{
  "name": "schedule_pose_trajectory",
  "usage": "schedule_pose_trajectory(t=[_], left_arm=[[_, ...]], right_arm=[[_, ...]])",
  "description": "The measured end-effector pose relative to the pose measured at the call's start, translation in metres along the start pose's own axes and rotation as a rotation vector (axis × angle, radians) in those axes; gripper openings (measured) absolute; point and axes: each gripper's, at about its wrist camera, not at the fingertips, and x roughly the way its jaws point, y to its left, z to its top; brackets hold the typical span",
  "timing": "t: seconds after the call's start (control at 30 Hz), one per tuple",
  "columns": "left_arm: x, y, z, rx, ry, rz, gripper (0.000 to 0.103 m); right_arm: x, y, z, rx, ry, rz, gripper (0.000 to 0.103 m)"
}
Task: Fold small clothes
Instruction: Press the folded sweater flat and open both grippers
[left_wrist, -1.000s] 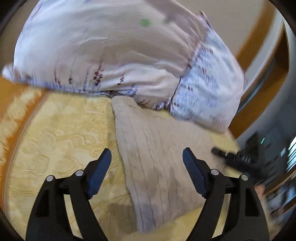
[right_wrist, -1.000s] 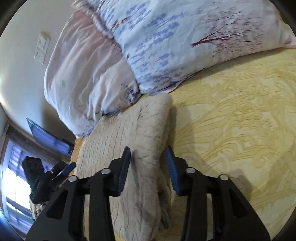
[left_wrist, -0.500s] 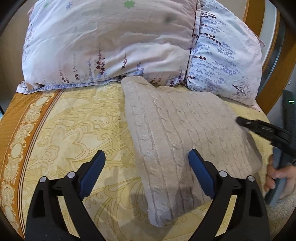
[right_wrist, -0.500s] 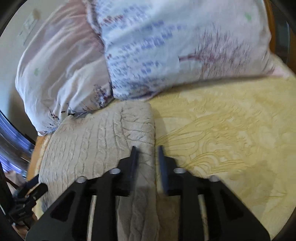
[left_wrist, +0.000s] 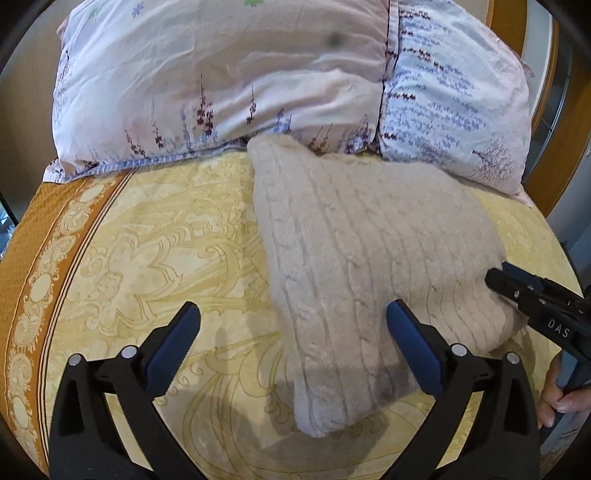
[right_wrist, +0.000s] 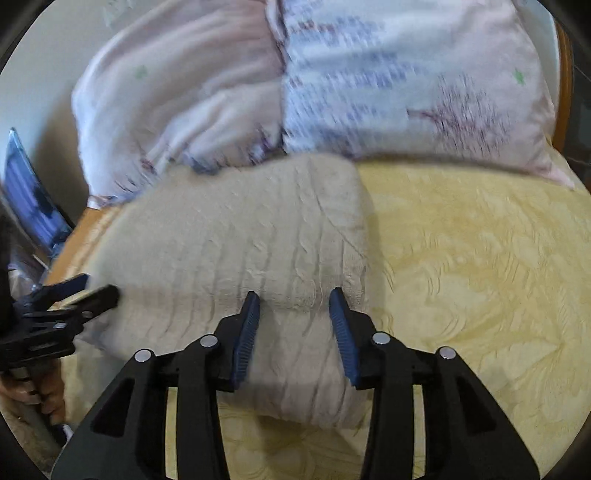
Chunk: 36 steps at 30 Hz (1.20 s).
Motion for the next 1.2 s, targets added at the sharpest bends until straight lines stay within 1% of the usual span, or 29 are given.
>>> schedule_pose_trajectory(t=[0.07, 0.13, 0.17, 0.2, 0.23, 0.27, 0.3, 0.33, 0.37, 0.4, 0.47, 0.57, 0.63, 0.77, 0.87, 1.0, 1.07, 1.2], left_arm=[[-0.001, 0.001, -0.004, -0.014, 0.005, -0.008, 0.101], [-0.007, 0.003, -0.008, -0.02, -0.005, -0.019, 0.101], [-0.013, 0.006, -0.011, -0.019, -0.018, -0.018, 0.101], [-0.017, 0.008, -0.015, -0.019, -0.028, -0.007, 0.101], [-0.022, 0.01, -0.019, -0.019, -0.034, 0.006, 0.101], [-0.026, 0.012, -0.024, -0.02, -0.037, 0.018, 0.101], [-0.031, 0.015, -0.029, -0.023, -0.037, 0.026, 0.101], [-0.034, 0.016, -0.033, -0.025, -0.038, 0.03, 0.101], [-0.038, 0.017, -0.039, -0.027, -0.041, 0.033, 0.101], [-0.042, 0.016, -0.044, -0.026, -0.042, 0.041, 0.101], [-0.046, 0.013, -0.052, -0.014, -0.035, 0.064, 0.101], [-0.047, 0.001, -0.063, 0.027, -0.007, 0.108, 0.101], [-0.046, -0.006, -0.067, 0.044, 0.005, 0.111, 0.101], [-0.036, -0.013, -0.07, 0.051, 0.05, 0.126, 0.101], [-0.029, -0.015, -0.072, 0.052, 0.079, 0.123, 0.101], [-0.028, -0.013, -0.074, 0.03, 0.083, 0.112, 0.101], [-0.027, -0.012, -0.074, 0.022, 0.084, 0.106, 0.101], [-0.026, -0.012, -0.075, 0.021, 0.085, 0.107, 0.101]], right_arm=[[-0.005, 0.0, 0.0, 0.0, -0.008, -0.001, 0.046], [-0.015, -0.003, -0.001, 0.029, -0.032, 0.013, 0.049], [-0.024, -0.007, -0.003, 0.05, -0.054, 0.007, 0.06], [-0.031, -0.009, -0.005, 0.058, -0.073, -0.012, 0.069], [-0.039, -0.011, -0.008, 0.06, -0.098, -0.032, 0.083], [-0.05, -0.013, -0.014, 0.056, -0.133, -0.05, 0.086], [-0.056, -0.013, -0.018, 0.052, -0.15, -0.063, 0.089], [-0.062, -0.012, -0.023, 0.044, -0.16, -0.083, 0.093], [-0.065, -0.012, -0.027, 0.04, -0.164, -0.097, 0.1], [-0.068, -0.01, -0.032, 0.034, -0.167, -0.109, 0.102], [-0.069, -0.004, -0.041, 0.026, -0.16, -0.138, 0.102], [-0.063, 0.008, -0.052, -0.002, -0.12, -0.121, 0.102], [-0.058, 0.015, -0.058, -0.016, -0.099, -0.129, 0.102], [-0.042, 0.027, -0.064, -0.035, -0.02, -0.157, 0.102], [-0.034, 0.032, -0.068, -0.043, 0.008, -0.177, 0.102], [-0.025, 0.033, -0.072, -0.038, 0.048, -0.198, 0.102], [-0.024, 0.036, -0.074, -0.055, 0.052, -0.229, 0.102], [-0.024, 0.037, -0.076, -0.051, 0.044, -0.24, 0.102]])
